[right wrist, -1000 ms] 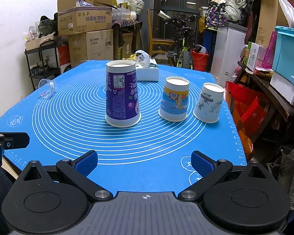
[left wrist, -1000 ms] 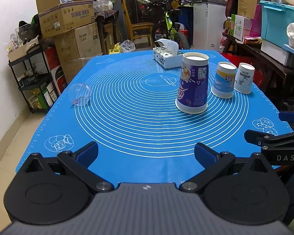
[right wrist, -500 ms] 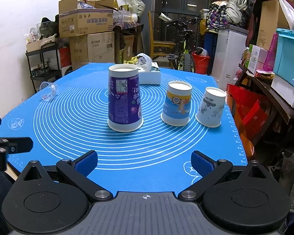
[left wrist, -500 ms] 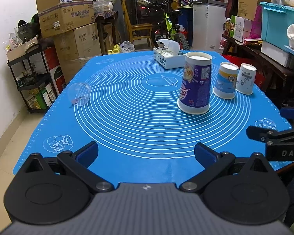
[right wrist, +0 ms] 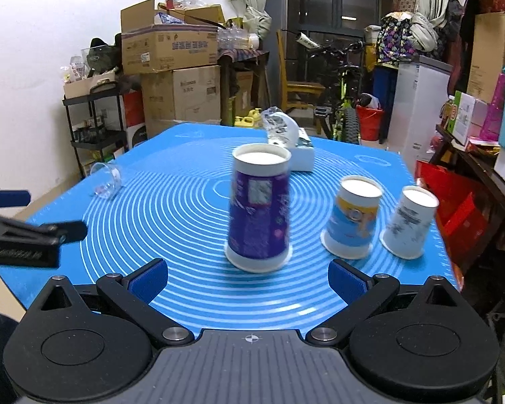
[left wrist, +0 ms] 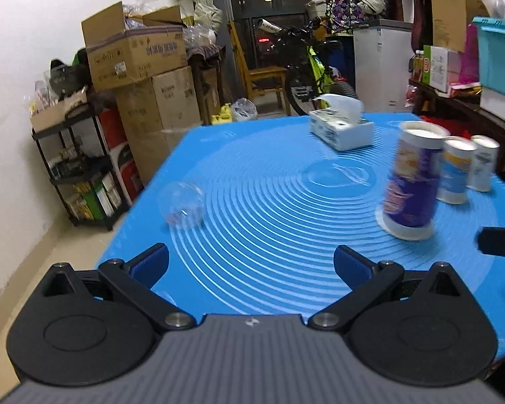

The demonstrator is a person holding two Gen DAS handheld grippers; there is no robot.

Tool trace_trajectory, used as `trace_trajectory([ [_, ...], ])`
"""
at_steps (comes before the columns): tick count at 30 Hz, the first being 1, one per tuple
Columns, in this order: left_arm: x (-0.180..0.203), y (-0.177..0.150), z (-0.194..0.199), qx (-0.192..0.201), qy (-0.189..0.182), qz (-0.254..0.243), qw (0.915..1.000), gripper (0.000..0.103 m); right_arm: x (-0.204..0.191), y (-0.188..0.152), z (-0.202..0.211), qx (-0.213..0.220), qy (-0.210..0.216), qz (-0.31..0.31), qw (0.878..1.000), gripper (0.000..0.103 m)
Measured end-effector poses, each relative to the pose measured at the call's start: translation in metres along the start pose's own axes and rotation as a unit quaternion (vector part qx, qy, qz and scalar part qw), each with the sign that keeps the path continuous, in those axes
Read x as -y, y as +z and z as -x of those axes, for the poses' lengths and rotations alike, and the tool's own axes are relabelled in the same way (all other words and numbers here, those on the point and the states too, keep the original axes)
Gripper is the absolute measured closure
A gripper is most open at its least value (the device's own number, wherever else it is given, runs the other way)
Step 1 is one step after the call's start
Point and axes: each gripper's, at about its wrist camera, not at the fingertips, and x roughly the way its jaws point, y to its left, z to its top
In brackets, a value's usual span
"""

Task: Flip cup upside down
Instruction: 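Move the left tool to the clear plastic cup and close on it, then lift the clear cup with the left tool, set it on the mat, open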

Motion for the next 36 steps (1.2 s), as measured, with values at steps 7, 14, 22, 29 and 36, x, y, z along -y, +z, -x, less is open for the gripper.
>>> trace_trajectory([
  [7, -0.027, 0.013, -0.058, 0.0, 0.016, -0.04, 0.9991, 0.0, -0.01, 0.012, -0.032, -0.013, -0.001, -0.033, 0.999, 0.002],
  [14, -0.061, 0.021, -0.119, -0.013, 0.044, -0.023, 0.9987, 0.0, -0.014, 0.01, -0.056, -0.019, -0.021, -0.046, 0.999, 0.002],
  [22, -0.073, 0.019, -0.154, -0.033, 0.025, 0.006, 0.9991, 0.011, -0.008, 0.008, -0.07, -0.031, -0.039, -0.054, 0.997, 0.002],
  [29, -0.068, 0.02, -0.152, -0.037, 0.007, 0.002, 0.9993, 0.04, -0.006, 0.006, -0.072, -0.034, -0.047, -0.055, 0.997, 0.002],
  [36, -0.049, 0.023, -0.11, -0.023, -0.016, 0.009, 0.9996, 0.041, -0.001, 0.004, -0.063, -0.029, -0.044, -0.058, 0.997, 0.002],
])
